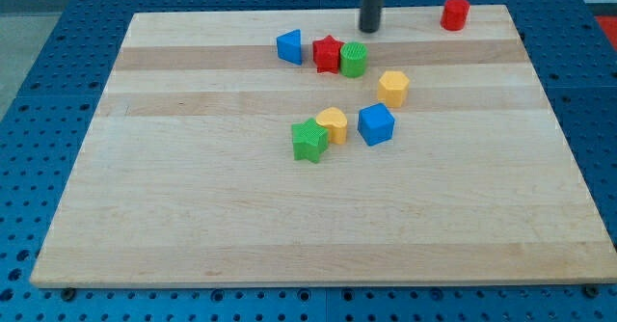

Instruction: Move the green circle below the red circle

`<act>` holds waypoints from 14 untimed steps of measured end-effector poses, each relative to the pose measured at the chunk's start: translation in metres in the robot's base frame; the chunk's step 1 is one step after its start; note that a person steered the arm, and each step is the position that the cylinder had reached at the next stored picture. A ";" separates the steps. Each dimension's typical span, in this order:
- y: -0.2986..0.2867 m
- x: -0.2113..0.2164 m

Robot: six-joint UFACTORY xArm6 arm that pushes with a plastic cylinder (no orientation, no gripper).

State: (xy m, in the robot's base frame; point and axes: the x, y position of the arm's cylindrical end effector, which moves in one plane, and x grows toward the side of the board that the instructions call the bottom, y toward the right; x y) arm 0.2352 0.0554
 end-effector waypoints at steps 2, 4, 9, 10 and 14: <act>-0.043 0.041; -0.057 0.081; -0.009 0.086; 0.000 0.107; 0.056 0.085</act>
State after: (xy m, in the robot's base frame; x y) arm 0.3199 0.1113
